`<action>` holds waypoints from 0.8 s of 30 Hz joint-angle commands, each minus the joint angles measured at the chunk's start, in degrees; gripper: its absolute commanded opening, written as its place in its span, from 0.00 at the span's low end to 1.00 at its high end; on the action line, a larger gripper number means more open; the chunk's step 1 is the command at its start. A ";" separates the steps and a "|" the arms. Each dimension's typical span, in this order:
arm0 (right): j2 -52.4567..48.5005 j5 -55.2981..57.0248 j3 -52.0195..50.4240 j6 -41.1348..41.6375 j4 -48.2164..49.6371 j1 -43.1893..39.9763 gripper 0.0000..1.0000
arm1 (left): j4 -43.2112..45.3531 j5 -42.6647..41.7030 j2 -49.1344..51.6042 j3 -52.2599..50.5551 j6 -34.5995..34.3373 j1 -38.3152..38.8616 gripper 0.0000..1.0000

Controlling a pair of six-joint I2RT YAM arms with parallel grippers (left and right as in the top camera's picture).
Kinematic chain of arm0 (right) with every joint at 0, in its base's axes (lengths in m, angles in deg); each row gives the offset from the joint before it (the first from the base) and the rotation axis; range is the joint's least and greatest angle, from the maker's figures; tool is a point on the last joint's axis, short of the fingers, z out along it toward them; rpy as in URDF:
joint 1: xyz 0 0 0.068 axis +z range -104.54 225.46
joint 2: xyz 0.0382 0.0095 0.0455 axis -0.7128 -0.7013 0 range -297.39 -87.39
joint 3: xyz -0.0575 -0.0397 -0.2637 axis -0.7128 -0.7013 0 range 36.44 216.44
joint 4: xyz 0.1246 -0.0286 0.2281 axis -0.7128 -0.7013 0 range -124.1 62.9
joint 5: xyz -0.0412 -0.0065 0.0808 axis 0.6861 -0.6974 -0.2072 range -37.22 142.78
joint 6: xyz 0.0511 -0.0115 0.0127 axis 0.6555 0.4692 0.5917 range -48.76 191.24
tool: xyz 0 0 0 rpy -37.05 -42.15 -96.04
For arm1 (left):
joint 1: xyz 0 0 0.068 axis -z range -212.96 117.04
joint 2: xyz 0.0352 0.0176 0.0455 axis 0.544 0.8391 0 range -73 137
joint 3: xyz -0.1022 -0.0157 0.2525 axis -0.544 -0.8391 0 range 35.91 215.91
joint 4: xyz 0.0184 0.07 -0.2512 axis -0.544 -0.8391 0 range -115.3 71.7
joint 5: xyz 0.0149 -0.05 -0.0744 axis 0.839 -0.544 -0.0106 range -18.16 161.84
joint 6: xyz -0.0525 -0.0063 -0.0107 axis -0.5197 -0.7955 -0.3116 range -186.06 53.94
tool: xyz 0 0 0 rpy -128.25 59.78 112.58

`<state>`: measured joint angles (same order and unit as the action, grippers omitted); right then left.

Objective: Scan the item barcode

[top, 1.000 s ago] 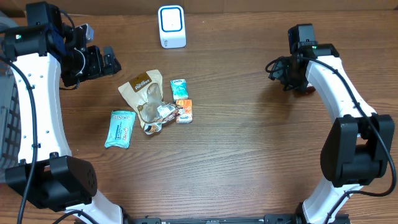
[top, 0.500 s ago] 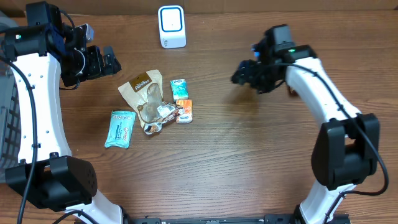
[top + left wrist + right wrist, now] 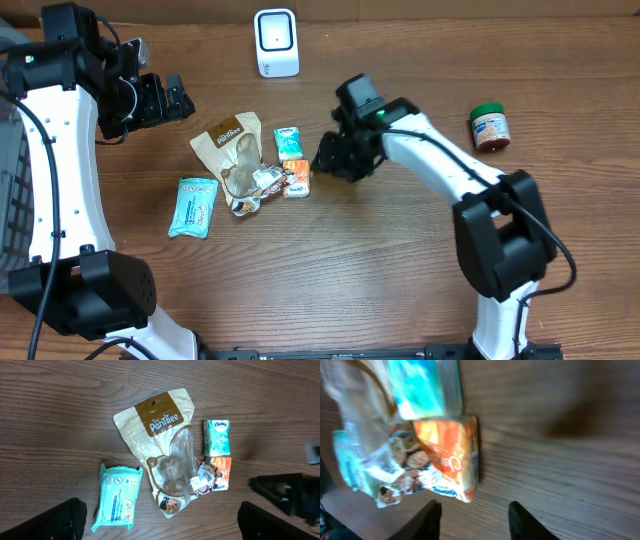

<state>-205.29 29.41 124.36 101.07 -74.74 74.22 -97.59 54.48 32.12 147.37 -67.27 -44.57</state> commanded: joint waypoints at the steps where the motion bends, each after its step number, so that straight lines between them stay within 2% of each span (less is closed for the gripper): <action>1: -1.68 -0.26 -0.59 2.40 0.46 2.23 0.38 | 0.02 -0.04 -1.36 0.24 1.27 0.39 0.99; 7: -3.15 4.24 -1.66 7.54 3.15 6.29 0.39 | 0.02 -0.04 -1.36 0.24 1.27 0.39 1.00; 14: -4.42 5.22 -2.43 8.22 6.08 6.84 0.35 | 0.02 -0.04 -1.36 0.24 1.27 0.39 1.00; 16: -4.59 5.40 -2.43 8.33 5.99 6.75 0.28 | 0.02 -0.04 -1.36 0.24 1.27 0.39 0.99; 20: -4.46 5.55 -2.23 7.28 4.81 6.75 0.06 | 0.02 -0.04 -1.36 0.24 1.27 0.39 0.99; 24: -3.93 5.57 0.04 1.97 0.07 6.23 0.04 | 0.02 -0.04 -1.36 0.24 1.27 0.37 0.99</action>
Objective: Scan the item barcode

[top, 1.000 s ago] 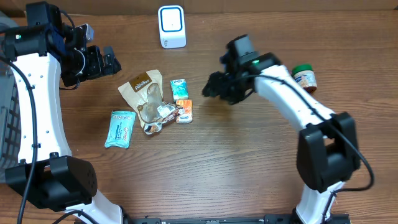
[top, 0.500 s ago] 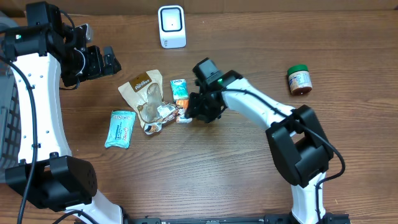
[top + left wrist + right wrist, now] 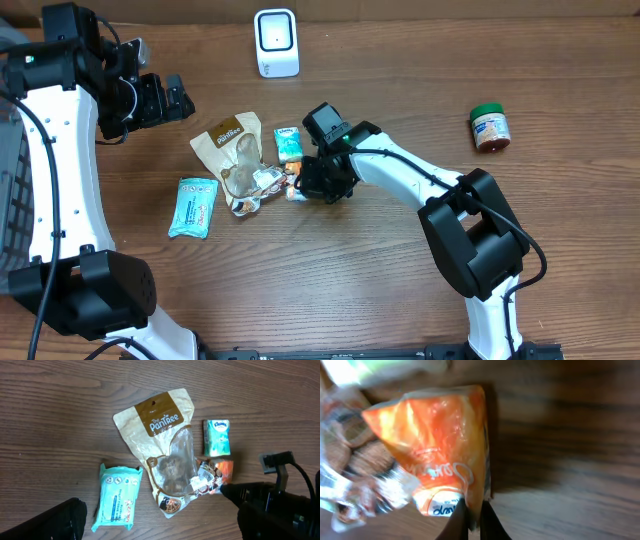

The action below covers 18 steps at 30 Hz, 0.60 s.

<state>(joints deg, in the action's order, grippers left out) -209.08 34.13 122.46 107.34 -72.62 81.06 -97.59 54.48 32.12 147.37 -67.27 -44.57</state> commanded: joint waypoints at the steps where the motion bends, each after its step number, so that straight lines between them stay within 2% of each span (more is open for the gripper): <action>1: 0.13 0.87 2.91 -6.54 -3.80 -0.90 0.04 | 0.02 -0.04 -1.36 0.24 1.27 0.37 0.99; 3: 0.85 0.98 4.92 -12.02 -7.39 -1.60 0.04 | 0.02 -0.04 -1.36 0.24 1.27 0.37 1.00; 6: 1.49 1.07 8.28 -25.00 -13.53 -2.75 0.04 | 0.02 -0.04 -1.36 0.24 1.27 0.39 1.00; 9: 1.51 3.39 9.77 -36.33 -17.99 -4.04 0.11 | 0.02 -0.04 -1.36 0.24 1.27 0.39 1.00; 10: 1.51 6.16 9.77 -37.05 -18.71 -4.55 0.25 | 0.02 -0.04 -1.36 0.24 1.27 0.39 0.99; 11: 1.49 7.78 9.77 -37.03 -19.15 -5.05 0.54 | 0.02 -0.04 -1.36 0.24 1.27 0.39 0.99; 12: 1.51 8.61 9.79 -37.00 -19.32 -5.70 0.65 | 0.02 -0.04 -1.36 0.24 1.27 0.39 1.00; 15: 1.51 6.27 10.86 -35.04 -19.61 -7.30 0.66 | 0.02 -0.04 -1.36 0.24 1.27 0.39 0.99; 18: 1.51 -2.34 11.82 -34.38 -19.32 -7.65 0.54 | 0.02 -0.04 -1.36 0.24 1.27 0.37 1.00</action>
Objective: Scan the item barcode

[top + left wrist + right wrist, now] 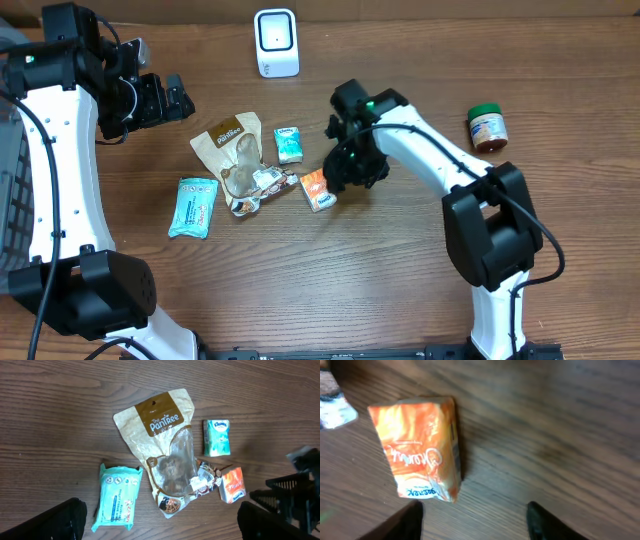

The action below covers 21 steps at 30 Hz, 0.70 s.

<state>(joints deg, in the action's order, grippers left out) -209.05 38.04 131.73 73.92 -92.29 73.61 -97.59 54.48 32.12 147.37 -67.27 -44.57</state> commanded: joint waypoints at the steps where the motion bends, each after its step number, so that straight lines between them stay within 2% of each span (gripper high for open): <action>1: 1.49 -10.40 2.58 -0.96 0.83 -0.11 0.47 | 0.02 -0.04 -1.36 0.24 1.27 0.37 0.99; 3: 1.44 -17.35 2.54 0.83 1.95 1.64 0.38 | 0.02 -0.04 -1.36 0.24 1.27 0.39 1.00; 8: 1.33 -17.94 1.70 8.02 5.29 7.06 0.35 | 0.02 -0.04 -1.36 0.24 1.27 0.39 1.00; 15: 1.11 -2.62 -3.37 21.07 8.04 11.45 0.31 | 0.02 -0.04 -1.36 0.24 1.27 0.39 1.00; 21: 1.11 5.38 -5.77 26.08 8.35 10.78 0.31 | 0.02 -0.04 -1.36 0.24 1.27 0.39 1.00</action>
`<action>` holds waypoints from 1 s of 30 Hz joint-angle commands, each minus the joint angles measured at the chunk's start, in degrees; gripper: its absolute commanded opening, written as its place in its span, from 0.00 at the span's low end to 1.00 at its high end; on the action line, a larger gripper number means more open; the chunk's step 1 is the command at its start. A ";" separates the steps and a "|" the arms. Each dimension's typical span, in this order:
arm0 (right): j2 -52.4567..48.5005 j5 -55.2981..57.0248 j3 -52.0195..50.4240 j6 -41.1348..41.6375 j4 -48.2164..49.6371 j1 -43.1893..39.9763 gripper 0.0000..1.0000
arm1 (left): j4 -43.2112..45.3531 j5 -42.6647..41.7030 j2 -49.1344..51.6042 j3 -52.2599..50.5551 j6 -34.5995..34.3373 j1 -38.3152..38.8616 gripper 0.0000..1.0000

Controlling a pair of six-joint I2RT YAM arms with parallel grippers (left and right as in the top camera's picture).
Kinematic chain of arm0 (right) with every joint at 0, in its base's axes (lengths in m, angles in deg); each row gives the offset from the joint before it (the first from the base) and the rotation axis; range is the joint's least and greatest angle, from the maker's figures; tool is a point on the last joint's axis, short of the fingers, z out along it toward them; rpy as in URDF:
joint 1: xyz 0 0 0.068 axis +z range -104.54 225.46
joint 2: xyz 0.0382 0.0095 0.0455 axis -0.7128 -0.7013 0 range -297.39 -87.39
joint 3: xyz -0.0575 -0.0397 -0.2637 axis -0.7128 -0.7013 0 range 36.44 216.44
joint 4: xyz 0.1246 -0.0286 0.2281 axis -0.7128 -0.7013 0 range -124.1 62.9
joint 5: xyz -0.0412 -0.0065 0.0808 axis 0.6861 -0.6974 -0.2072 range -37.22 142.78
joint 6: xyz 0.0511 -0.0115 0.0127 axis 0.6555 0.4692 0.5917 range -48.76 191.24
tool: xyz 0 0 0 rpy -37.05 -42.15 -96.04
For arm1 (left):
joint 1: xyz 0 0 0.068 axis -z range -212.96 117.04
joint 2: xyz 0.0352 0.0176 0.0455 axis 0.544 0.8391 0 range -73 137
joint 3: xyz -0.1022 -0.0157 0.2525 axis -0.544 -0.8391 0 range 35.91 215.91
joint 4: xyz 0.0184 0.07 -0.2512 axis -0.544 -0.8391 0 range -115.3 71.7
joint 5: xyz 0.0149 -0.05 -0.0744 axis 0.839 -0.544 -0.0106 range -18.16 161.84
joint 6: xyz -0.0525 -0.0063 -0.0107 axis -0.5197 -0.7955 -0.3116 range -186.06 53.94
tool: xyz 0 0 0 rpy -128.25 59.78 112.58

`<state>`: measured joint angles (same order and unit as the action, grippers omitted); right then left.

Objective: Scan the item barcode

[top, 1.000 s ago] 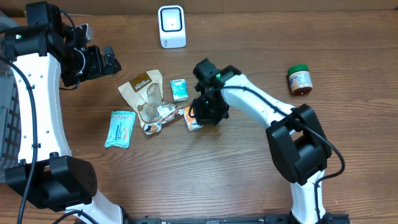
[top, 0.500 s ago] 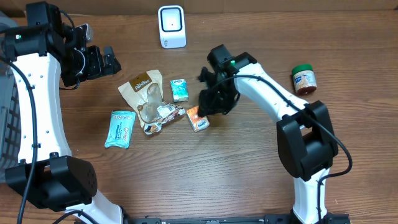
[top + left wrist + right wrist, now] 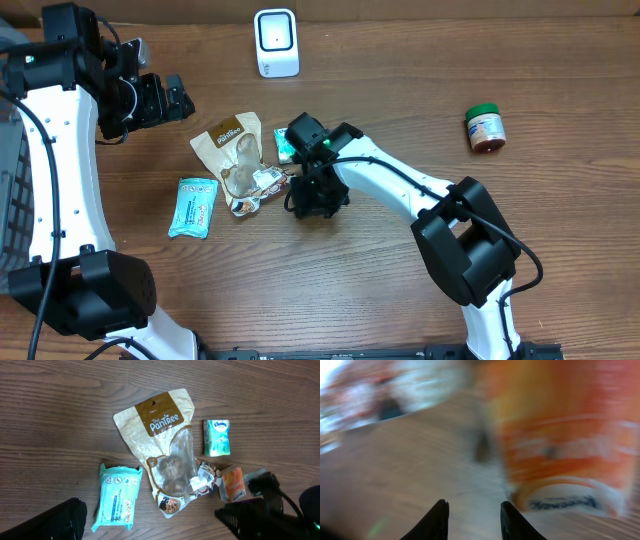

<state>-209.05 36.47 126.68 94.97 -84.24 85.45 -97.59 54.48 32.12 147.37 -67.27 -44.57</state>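
A small orange packet [image 3: 232, 483] lies on the wood table just right of the snack bag's lower end. My right gripper [image 3: 316, 196] hangs directly over it and hides it in the overhead view. In the blurred right wrist view the orange packet [image 3: 560, 435] fills the upper right, and the right gripper [image 3: 472, 510] is open with only table between its fingers. A white barcode scanner [image 3: 276, 42] stands at the back of the table. My left gripper [image 3: 168, 100] is open, high at the far left, away from everything.
A tan Pantree snack bag [image 3: 162, 445], a teal wipes pack [image 3: 118, 496] and a small green tissue pack [image 3: 217, 437] lie around the orange packet. A green-lidded jar [image 3: 486, 128] stands at the right.
My right gripper was open to the right of the orange packet and is now lower left, directly over it, still open. The packet and the left arm have not moved.
At first the orange packet lay against the snack bag under the green tissue pack, with my right gripper open beside it. Then the fingers were nearly shut at its edge. Later the packet lay turned and farther right, the gripper open off it, and now over it.
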 commanded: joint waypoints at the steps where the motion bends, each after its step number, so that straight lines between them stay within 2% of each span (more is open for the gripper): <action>1: 1.11 7.39 -0.72 5.03 0.31 -1.33 0.31 | 0.02 -0.04 -1.36 0.24 1.27 0.39 1.00; 8: 1.11 11.69 -0.70 4.98 -0.31 -7.87 0.31 | 0.02 -0.04 -1.36 0.24 1.27 0.39 1.00; 11: 1.11 11.43 -0.70 4.76 2.54 -12.20 0.31 | 0.02 -0.04 -1.36 0.24 1.27 0.39 1.00; 14: 1.11 6.82 -0.70 3.89 7.23 -15.61 0.31 | 0.02 -0.04 -1.36 0.24 1.27 0.39 0.99; 17: 1.11 -3.91 -0.70 0.15 11.98 -17.97 0.31 | 0.02 -0.04 -1.36 0.24 1.27 0.39 1.00; 22: 1.11 -11.30 -0.70 0.59 11.74 -18.58 0.33 | 0.02 -0.04 -1.36 0.24 1.27 0.39 1.00; 25: 1.11 -14.45 -0.70 5.22 9.05 -18.29 0.33 | 0.02 -0.04 -1.36 0.24 1.27 0.39 1.00; 30: 1.11 -11.08 -0.96 10.36 7.34 -16.11 0.33 | 0.02 -0.04 -1.36 0.24 1.27 0.39 1.00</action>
<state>-209.05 24.86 126.04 100.48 -76.94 67.73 -97.59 54.48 32.12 147.37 -67.27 -44.57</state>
